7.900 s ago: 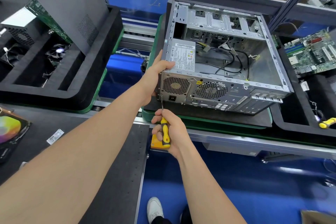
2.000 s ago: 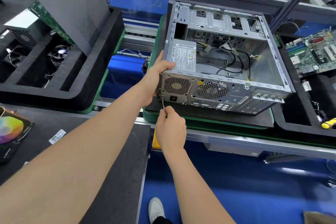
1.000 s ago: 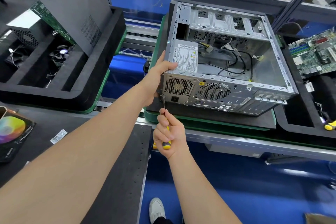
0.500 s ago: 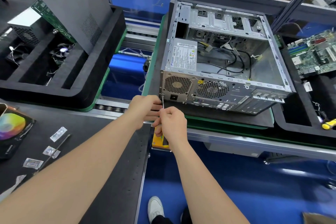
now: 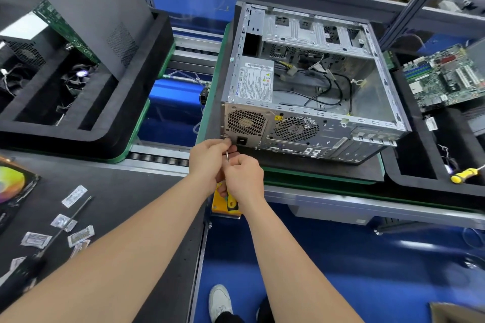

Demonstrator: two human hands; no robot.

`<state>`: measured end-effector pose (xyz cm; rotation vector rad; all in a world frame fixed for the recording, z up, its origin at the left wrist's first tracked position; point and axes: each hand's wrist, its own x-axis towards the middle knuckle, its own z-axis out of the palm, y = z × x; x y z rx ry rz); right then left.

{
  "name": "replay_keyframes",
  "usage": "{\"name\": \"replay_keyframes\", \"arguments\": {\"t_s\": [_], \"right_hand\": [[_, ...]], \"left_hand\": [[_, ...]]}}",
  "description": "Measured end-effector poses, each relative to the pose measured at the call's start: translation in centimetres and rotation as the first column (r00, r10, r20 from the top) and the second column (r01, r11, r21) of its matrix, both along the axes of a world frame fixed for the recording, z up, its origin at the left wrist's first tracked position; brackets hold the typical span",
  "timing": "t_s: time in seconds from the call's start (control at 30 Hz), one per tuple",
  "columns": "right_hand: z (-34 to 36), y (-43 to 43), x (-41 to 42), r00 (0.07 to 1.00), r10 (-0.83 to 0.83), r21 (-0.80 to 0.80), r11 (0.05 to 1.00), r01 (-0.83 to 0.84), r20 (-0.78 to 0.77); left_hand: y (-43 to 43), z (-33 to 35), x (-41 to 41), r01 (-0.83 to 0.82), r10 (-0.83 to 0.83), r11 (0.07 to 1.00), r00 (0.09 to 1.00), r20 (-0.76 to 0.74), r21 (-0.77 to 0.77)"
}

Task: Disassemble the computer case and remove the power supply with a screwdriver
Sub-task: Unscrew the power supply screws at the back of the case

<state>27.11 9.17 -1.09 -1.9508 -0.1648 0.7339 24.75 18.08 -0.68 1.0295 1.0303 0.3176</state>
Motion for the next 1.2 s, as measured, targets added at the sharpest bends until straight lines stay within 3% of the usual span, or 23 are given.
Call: {"name": "replay_keyframes", "arguments": {"t_s": [0.17,0.27,0.37,0.43,0.53,0.7,0.73,0.8,0.97,1.1,1.13,1.2], "right_hand": [[0.4,-0.2,0.1,0.999,0.022,-0.034,0.999,-0.021,0.028],[0.3,-0.5,0.0,1.000,0.029,0.052,0.998,-0.029,0.004],[0.1,-1.0,0.0,0.978,0.022,0.259,0.965,0.034,-0.208],[0.0,-0.9,-0.3,0.897,0.013,0.379,0.909,0.174,-0.443],[-0.3,-0.5,-0.7,0.701,0.103,0.480,0.797,0.367,-0.706],[-1.2,-1.4,-1.0,0.360,0.418,0.547,0.547,0.634,-0.834],[-1.2,-1.3,-1.1,0.327,0.453,0.545,0.524,0.655,-0.829],[-1.3,-1.0,-1.3,0.382,0.410,0.559,0.550,0.620,-0.828],[-0.7,-0.4,-1.2,0.770,0.085,0.506,0.797,0.329,-0.633],[0.3,0.2,-1.4,0.983,-0.051,0.219,0.972,0.089,-0.174],[0.4,0.3,-1.5,0.999,-0.037,0.098,0.995,0.037,-0.009],[0.4,0.4,-1.6,0.947,0.085,-0.176,0.984,-0.030,0.311]], "left_hand": [[-0.7,-0.2,0.2,-0.008,0.015,0.993,0.998,-0.056,0.116],[-0.3,-0.1,0.4,-0.011,0.011,1.000,1.000,-0.027,0.016],[0.3,0.0,0.3,0.011,-0.012,0.992,1.000,-0.013,-0.127],[0.9,0.2,0.1,0.046,-0.051,0.990,0.998,-0.038,-0.134],[1.8,0.4,-0.2,0.118,-0.124,0.986,0.991,-0.047,-0.116],[2.4,0.8,-0.2,0.181,-0.184,0.972,0.983,-0.006,-0.151],[2.5,0.8,-0.3,0.190,-0.190,0.967,0.982,0.014,-0.167],[2.7,0.8,-0.6,0.218,-0.214,0.958,0.976,0.038,-0.185],[3.3,0.7,-0.6,0.220,-0.224,0.958,0.975,0.000,-0.183],[3.1,0.5,-0.6,0.208,-0.214,0.960,0.977,-0.013,-0.187],[3.1,0.4,-0.6,0.210,-0.216,0.961,0.976,-0.011,-0.180],[3.0,0.4,-0.7,0.221,-0.224,0.961,0.975,0.000,-0.165]]}}
